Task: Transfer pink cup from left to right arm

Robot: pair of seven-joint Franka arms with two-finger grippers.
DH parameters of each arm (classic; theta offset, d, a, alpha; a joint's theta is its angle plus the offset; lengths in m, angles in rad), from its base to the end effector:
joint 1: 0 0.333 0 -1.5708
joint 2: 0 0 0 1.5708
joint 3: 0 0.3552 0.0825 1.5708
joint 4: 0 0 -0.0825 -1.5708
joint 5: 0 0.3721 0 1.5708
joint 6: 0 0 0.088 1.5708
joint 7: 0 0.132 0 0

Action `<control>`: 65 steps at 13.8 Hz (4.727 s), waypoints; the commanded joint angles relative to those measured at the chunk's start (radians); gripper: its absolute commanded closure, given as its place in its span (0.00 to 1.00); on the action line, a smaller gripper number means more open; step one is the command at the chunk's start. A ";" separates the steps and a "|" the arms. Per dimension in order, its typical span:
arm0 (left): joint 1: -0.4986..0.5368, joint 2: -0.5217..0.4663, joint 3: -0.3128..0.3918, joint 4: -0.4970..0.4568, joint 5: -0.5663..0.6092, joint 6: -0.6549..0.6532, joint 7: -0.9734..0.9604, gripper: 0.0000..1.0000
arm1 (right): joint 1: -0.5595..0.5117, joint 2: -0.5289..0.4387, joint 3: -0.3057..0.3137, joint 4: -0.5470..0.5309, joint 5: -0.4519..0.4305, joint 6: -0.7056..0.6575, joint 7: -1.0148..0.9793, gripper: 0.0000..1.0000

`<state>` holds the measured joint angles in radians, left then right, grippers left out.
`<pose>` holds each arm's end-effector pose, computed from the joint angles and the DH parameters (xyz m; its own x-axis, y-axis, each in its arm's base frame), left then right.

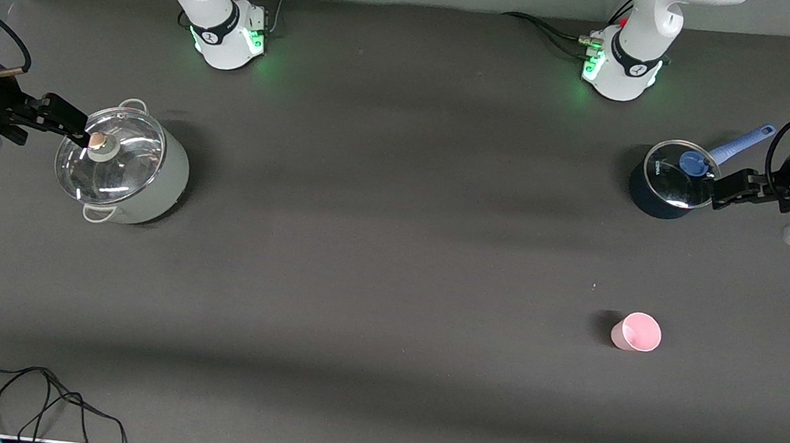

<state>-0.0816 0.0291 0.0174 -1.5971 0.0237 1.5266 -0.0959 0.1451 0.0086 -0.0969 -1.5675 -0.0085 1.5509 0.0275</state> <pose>0.5424 -0.0318 0.6074 0.9948 0.0331 -0.0966 0.0299 -0.9990 -0.0336 0.5421 0.0253 0.6339 0.9995 0.0205 -0.0249 0.0208 -0.9997 0.0100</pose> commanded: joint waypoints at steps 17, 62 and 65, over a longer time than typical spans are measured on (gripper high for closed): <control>0.163 0.303 0.003 0.261 -0.176 0.202 0.791 0.00 | 0.001 0.016 -0.007 0.012 0.018 -0.018 0.008 0.00; 0.450 0.913 -0.116 -0.064 -1.496 0.409 2.690 0.36 | 0.004 0.013 -0.009 0.011 0.016 -0.020 0.006 0.00; 0.450 0.901 -0.116 -0.064 -1.493 0.411 2.658 0.45 | 0.004 0.013 -0.007 0.011 0.016 -0.020 0.006 0.00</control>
<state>0.3712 0.9505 -0.0998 -1.6517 -1.4533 1.9301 2.5728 0.1451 0.0210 -0.1006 -1.5690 -0.0085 1.5465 0.0283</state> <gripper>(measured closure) 0.388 0.000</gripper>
